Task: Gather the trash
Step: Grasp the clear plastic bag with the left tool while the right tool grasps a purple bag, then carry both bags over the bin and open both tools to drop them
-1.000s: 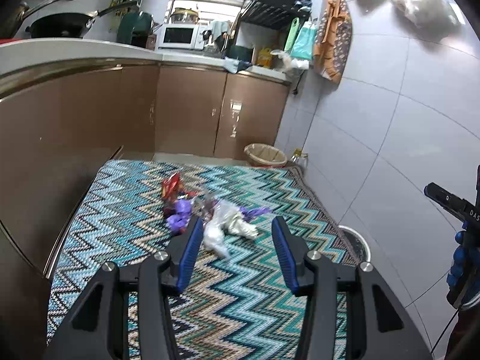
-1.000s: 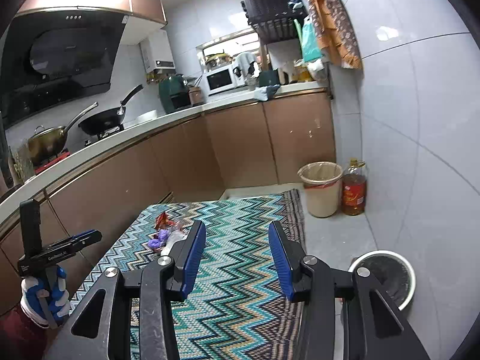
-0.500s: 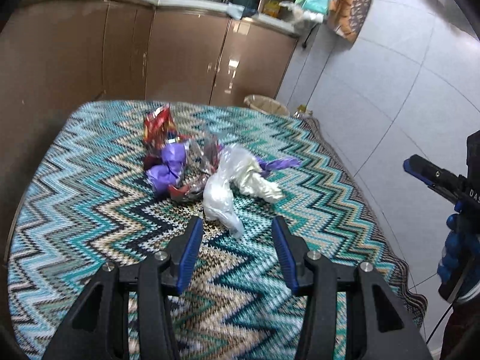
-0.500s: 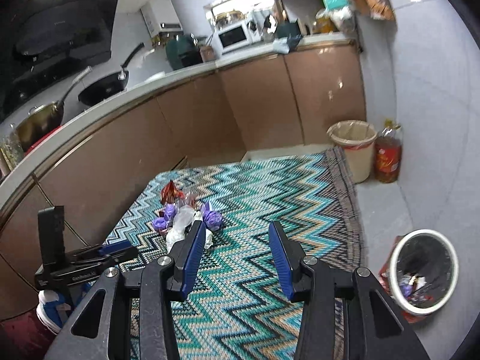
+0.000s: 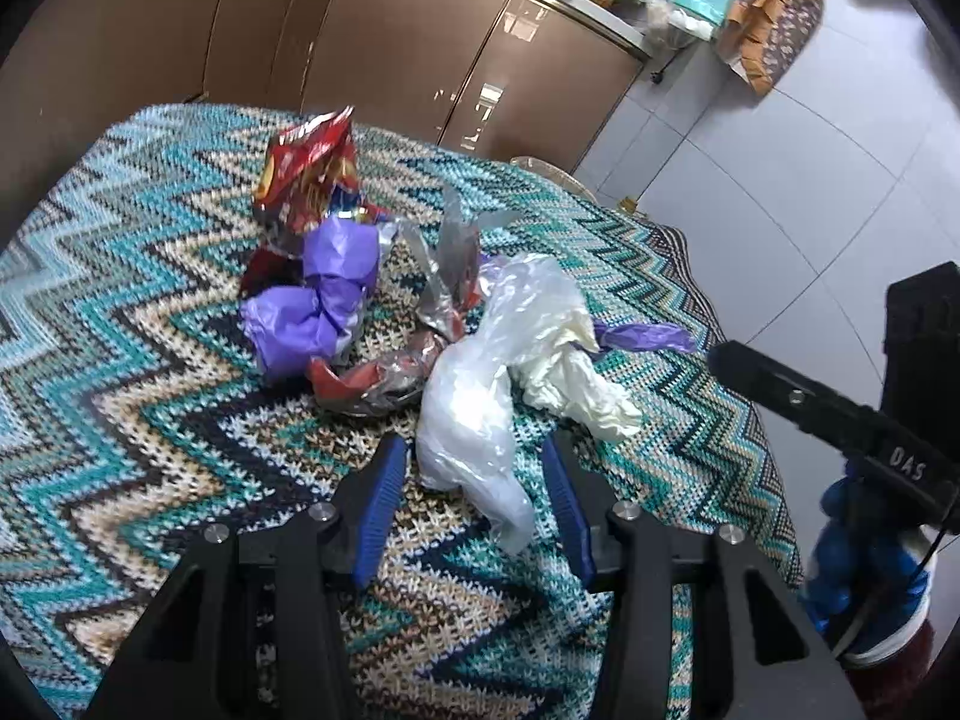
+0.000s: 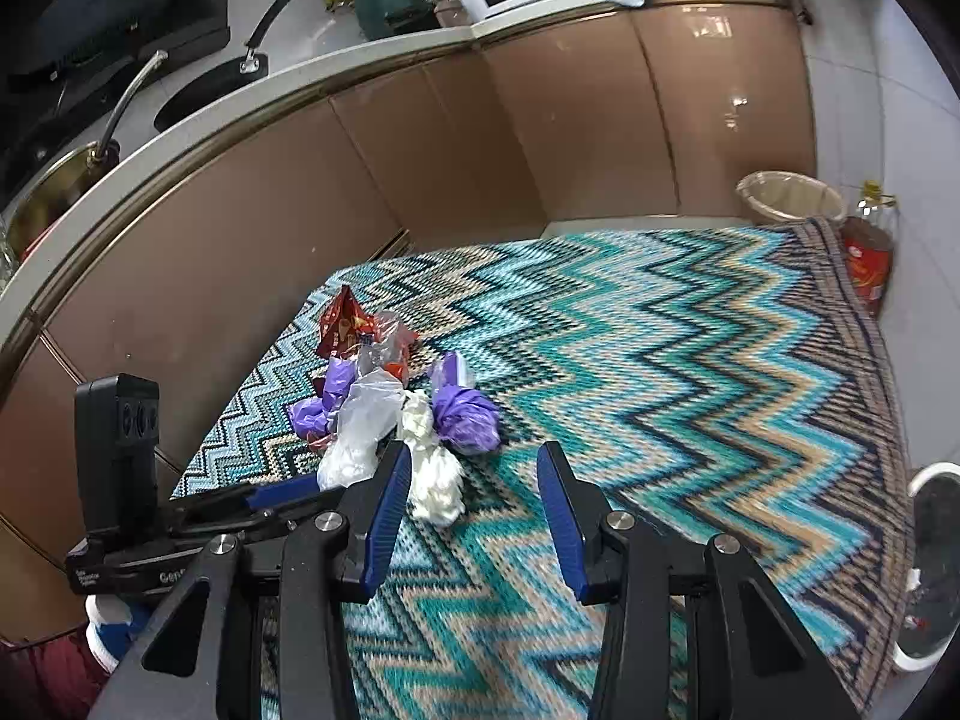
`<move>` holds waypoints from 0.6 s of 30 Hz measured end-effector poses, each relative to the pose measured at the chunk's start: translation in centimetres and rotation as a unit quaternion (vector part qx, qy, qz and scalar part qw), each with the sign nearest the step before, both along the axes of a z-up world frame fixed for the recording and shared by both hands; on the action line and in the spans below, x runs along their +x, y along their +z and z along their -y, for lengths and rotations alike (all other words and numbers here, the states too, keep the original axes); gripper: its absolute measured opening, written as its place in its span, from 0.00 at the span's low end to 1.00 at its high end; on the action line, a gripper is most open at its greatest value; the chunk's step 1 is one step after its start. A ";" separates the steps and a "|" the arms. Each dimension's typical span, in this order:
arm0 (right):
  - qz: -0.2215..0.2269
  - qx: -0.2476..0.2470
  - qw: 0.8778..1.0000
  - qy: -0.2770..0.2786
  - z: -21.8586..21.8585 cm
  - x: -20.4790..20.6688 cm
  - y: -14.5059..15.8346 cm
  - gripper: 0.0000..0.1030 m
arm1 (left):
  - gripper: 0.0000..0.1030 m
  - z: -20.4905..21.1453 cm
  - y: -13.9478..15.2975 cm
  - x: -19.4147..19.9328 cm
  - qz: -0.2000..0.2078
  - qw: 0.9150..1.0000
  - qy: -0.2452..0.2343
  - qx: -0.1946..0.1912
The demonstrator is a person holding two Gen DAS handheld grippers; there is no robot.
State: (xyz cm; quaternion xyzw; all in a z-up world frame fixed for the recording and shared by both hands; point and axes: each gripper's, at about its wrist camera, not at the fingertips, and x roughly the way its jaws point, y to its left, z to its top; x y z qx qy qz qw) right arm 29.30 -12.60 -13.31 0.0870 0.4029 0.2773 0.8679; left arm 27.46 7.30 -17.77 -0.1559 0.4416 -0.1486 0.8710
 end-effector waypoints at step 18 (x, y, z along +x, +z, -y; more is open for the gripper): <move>-0.010 0.014 1.000 -0.006 -1.0 1.5 -0.9 0.07 | 0.28 0.4 0.0 -2.2 0.006 1.000 -0.006 -0.012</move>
